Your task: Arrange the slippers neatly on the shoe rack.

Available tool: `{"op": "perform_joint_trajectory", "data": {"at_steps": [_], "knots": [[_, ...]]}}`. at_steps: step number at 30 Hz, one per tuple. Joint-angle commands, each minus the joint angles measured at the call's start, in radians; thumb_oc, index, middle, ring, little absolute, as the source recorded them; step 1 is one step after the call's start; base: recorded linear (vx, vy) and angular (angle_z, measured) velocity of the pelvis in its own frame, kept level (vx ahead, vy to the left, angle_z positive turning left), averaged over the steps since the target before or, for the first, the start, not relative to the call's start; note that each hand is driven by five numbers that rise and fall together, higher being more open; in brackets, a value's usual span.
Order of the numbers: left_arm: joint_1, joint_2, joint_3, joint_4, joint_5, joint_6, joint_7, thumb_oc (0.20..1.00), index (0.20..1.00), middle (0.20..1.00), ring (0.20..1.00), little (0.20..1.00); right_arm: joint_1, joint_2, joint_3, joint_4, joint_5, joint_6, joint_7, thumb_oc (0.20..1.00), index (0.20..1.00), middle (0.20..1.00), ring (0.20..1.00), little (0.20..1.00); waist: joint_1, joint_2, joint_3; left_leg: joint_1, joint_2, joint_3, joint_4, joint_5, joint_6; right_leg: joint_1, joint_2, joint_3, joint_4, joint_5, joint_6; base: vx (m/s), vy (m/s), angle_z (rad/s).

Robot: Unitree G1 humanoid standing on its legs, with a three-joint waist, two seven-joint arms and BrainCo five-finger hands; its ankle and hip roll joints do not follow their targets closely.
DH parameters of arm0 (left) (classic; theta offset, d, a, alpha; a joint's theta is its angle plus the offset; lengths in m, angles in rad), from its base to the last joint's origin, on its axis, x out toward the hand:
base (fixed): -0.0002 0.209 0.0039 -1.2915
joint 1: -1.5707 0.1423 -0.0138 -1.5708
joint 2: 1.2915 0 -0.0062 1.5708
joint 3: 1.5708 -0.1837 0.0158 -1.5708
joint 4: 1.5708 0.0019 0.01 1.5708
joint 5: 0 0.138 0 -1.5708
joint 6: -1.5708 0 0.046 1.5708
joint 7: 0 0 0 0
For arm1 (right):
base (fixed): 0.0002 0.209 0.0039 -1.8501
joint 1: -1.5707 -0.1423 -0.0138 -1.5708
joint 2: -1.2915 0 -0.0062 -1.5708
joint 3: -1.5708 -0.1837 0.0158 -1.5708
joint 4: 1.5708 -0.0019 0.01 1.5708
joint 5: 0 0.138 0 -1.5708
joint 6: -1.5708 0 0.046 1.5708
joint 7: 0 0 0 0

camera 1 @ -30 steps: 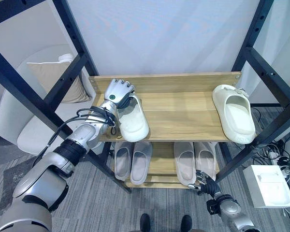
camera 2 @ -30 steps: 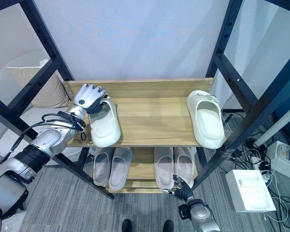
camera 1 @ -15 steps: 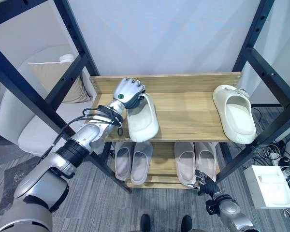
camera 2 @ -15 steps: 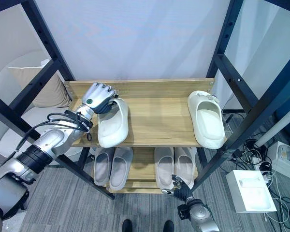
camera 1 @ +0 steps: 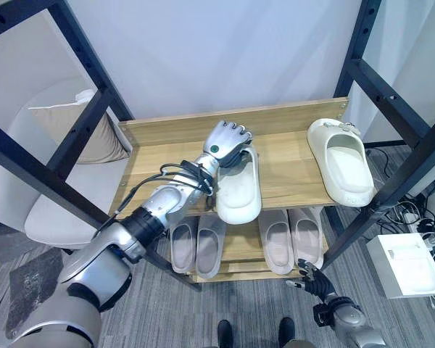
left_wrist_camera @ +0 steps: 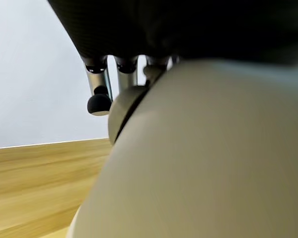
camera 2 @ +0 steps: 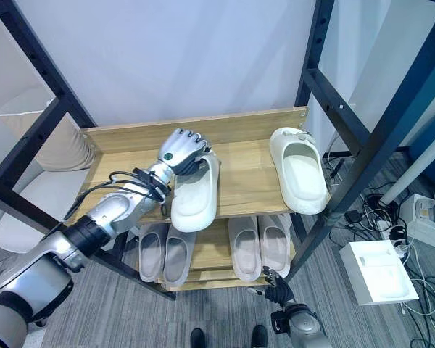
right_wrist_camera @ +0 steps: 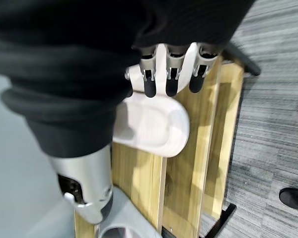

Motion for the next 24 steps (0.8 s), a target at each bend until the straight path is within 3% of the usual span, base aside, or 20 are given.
{"op": "perform_joint_trajectory", "data": {"at_steps": [1, 10, 21, 22, 23, 24], "knots": [[-0.184, -0.042, 0.004, 0.154, -0.003, 0.024, 0.051, 0.200, 0.200, 0.200, 0.200, 0.200, -0.038, -0.015, -0.024, -0.092, 0.039, -0.053, -0.019, 1.000, 1.000, 1.000, 1.000, 1.000, -0.031, -0.043, 0.047, 0.088, -0.030, -0.006, -0.008, -0.103, -0.013, 0.047, -0.032, -0.006, 0.001, -0.058, 0.092, 0.02, -0.016, -0.09], [-0.256, -0.083, 0.007, 0.273, -0.051, 0.060, 0.081, 0.200, 0.200, 0.200, 0.200, 0.200, -0.048, -0.020, -0.025, -0.094, 0.046, -0.056, -0.029, 1.000, 1.000, 1.000, 1.000, 1.000, -0.055, -0.039, 0.043, 0.087, -0.025, 0.018, -0.008, -0.108, -0.015, 0.033, -0.022, 0.024, 0.001, -0.059, 0.090, 0.03, -0.020, -0.14], [-0.263, -0.136, 0.008, 0.306, -0.081, 0.058, 0.073, 0.200, 0.200, 0.200, 0.200, 0.200, -0.049, -0.014, -0.024, -0.087, 0.058, -0.059, -0.033, 1.000, 1.000, 1.000, 1.000, 1.000, -0.063, -0.042, 0.039, 0.096, -0.016, 0.028, -0.008, -0.111, -0.021, 0.037, -0.013, 0.026, 0.001, -0.068, 0.085, 0.01, -0.009, -0.01], [-0.259, -0.137, 0.007, 0.309, -0.084, 0.059, 0.066, 0.793, 0.793, 0.793, 0.793, 0.793, -0.046, -0.013, -0.025, -0.089, 0.057, -0.058, -0.032, 1.000, 1.000, 1.000, 1.000, 1.000, -0.062, -0.041, 0.039, 0.097, -0.014, 0.027, -0.008, -0.111, -0.021, 0.039, -0.014, 0.025, 0.001, -0.069, 0.084, 0.00, 0.000, 0.00], [-0.259, -0.137, 0.007, 0.309, -0.084, 0.060, 0.066, 1.000, 1.000, 1.000, 1.000, 1.000, -0.046, -0.013, -0.025, -0.089, 0.057, -0.058, -0.032, 1.000, 1.000, 1.000, 1.000, 1.000, -0.062, -0.041, 0.039, 0.097, -0.014, 0.027, -0.008, -0.111, -0.021, 0.039, -0.013, 0.025, 0.001, -0.069, 0.084, 0.00, 0.000, 0.00], [-0.257, -0.137, 0.007, 0.314, -0.085, 0.059, 0.058, 1.000, 1.000, 1.000, 1.000, 1.000, -0.045, -0.013, -0.027, -0.089, 0.058, -0.056, -0.031, 1.000, 1.000, 1.000, 1.000, 1.000, -0.060, -0.041, 0.038, 0.097, -0.014, 0.025, -0.008, -0.111, -0.022, 0.040, -0.013, 0.023, 0.001, -0.070, 0.084, 0.00, 0.000, 0.00]]}}
